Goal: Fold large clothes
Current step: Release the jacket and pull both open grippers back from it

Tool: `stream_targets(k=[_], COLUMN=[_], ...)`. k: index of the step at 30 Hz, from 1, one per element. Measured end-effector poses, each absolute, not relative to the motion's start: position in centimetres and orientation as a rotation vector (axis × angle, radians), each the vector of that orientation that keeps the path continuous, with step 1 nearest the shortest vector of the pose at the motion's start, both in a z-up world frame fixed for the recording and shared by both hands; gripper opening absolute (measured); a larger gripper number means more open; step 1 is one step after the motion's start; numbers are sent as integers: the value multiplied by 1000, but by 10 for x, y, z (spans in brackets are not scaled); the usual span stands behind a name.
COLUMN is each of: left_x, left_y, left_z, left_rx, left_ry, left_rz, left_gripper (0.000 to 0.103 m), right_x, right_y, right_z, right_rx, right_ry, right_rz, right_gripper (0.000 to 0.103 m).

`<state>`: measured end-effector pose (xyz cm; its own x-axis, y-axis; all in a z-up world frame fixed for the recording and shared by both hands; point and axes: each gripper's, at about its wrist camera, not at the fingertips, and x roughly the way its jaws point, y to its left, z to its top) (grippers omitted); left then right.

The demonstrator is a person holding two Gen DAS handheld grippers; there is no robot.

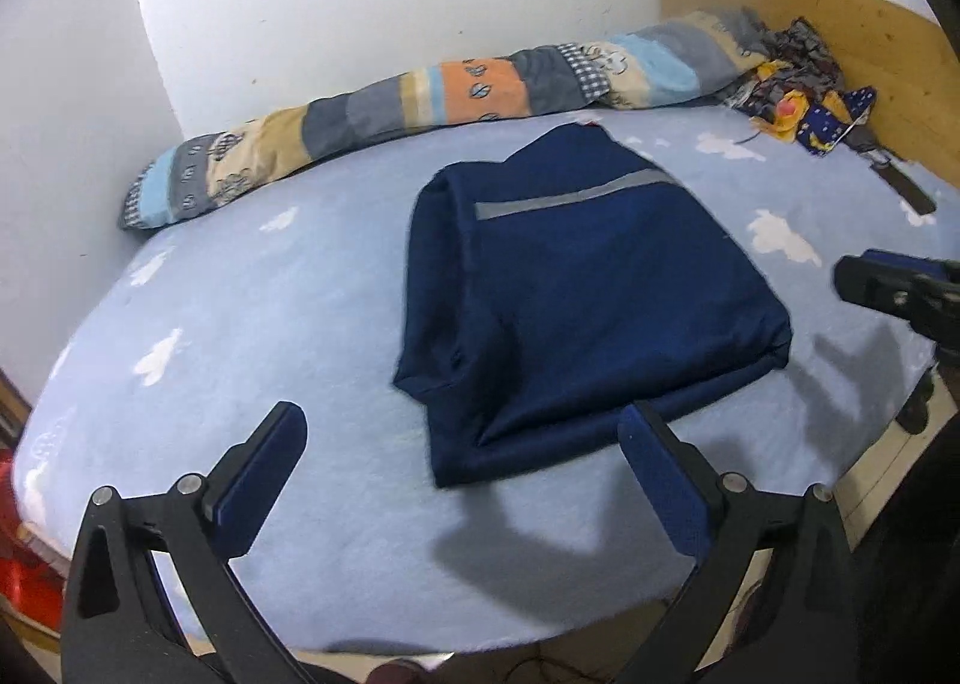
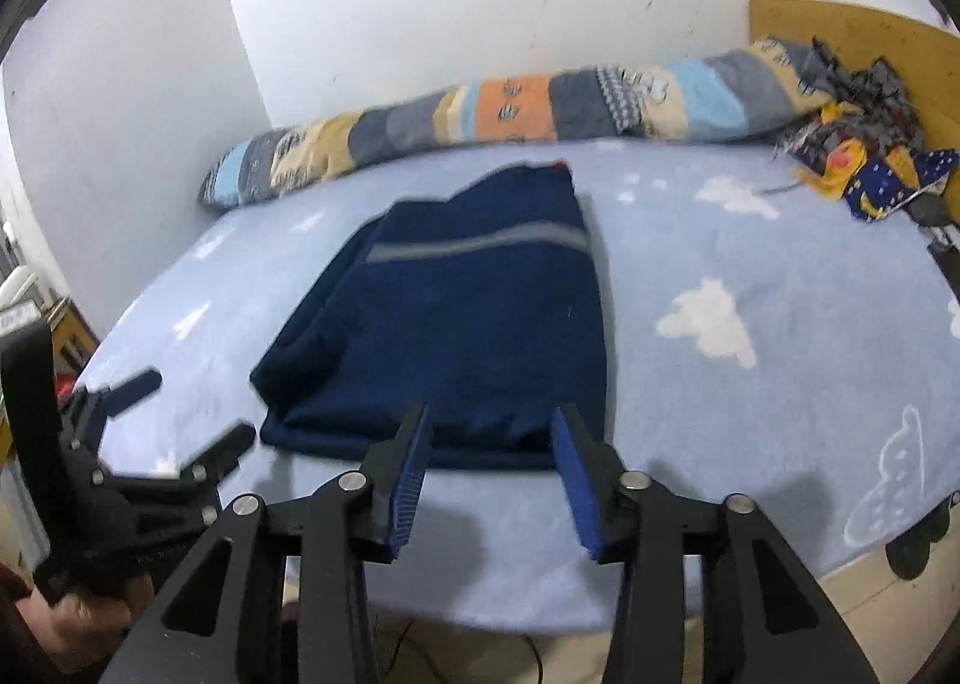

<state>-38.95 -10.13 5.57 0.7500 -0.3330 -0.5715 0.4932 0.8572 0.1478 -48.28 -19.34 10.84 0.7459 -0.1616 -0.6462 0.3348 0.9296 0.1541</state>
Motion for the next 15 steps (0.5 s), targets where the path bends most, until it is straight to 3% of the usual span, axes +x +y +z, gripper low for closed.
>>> stream_targets(k=[15], left_x=[-364], left_y=[-129], left_z=[34], left_rx=[249], left_ry=[671], left_rz=[-500], left_gripper=[103], right_x=[-436], right_y=[-200], right_z=[66], right_rx=[294], right_ry=[787], right_rz=[-321], right_gripper=[46])
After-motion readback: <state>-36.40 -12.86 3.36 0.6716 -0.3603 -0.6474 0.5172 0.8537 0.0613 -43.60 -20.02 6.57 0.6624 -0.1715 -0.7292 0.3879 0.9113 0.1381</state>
